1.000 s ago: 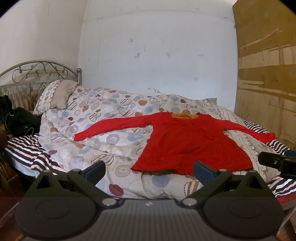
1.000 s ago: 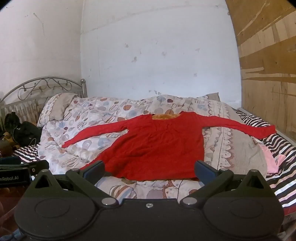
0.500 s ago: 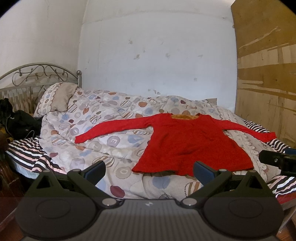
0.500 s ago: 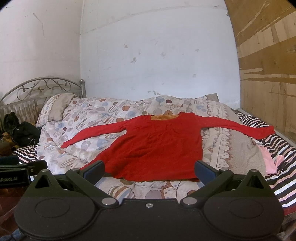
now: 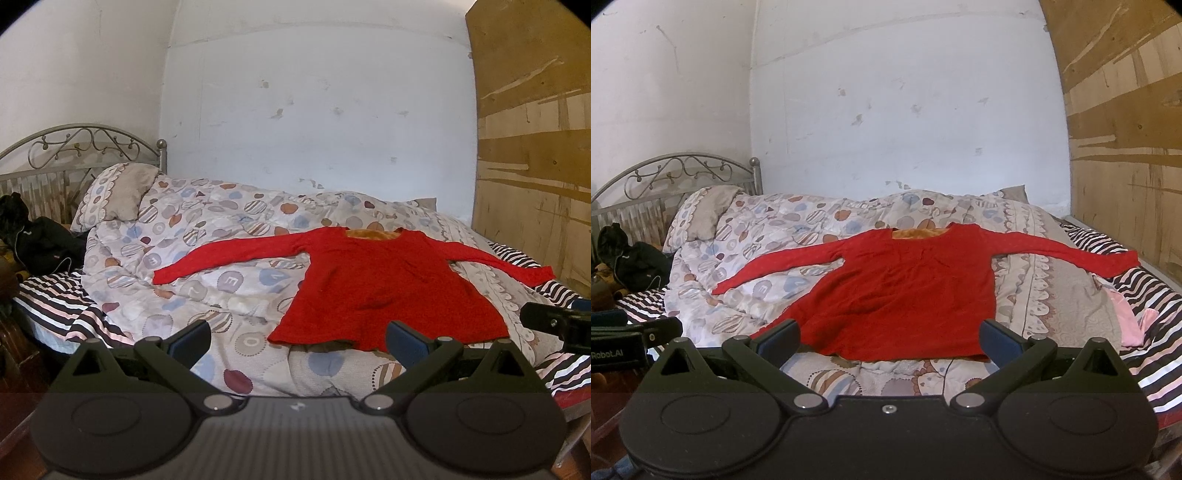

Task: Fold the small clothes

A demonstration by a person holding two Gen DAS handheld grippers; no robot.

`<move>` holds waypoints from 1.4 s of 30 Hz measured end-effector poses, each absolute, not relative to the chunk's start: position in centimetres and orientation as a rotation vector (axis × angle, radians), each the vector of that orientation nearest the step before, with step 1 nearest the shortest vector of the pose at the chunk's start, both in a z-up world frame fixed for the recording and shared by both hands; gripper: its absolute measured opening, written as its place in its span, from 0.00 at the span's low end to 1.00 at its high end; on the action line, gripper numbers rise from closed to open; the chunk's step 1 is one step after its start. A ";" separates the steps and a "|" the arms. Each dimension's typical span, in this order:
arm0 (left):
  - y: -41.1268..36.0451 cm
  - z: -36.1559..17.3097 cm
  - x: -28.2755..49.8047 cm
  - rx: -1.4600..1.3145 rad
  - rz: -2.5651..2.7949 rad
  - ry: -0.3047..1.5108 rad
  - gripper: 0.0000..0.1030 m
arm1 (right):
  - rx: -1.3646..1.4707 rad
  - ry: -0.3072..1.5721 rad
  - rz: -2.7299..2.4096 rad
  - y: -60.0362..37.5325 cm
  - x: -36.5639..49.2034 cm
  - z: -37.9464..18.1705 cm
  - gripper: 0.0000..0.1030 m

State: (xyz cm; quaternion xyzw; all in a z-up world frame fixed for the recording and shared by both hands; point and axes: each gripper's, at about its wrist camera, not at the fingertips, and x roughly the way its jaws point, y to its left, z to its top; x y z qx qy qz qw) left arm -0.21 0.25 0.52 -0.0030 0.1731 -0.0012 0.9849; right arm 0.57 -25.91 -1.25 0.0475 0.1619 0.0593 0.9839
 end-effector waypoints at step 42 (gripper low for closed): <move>1.5 0.3 0.0 -0.007 0.001 0.364 1.00 | 0.095 0.329 0.121 -25.9 0.8 -1.4 1.00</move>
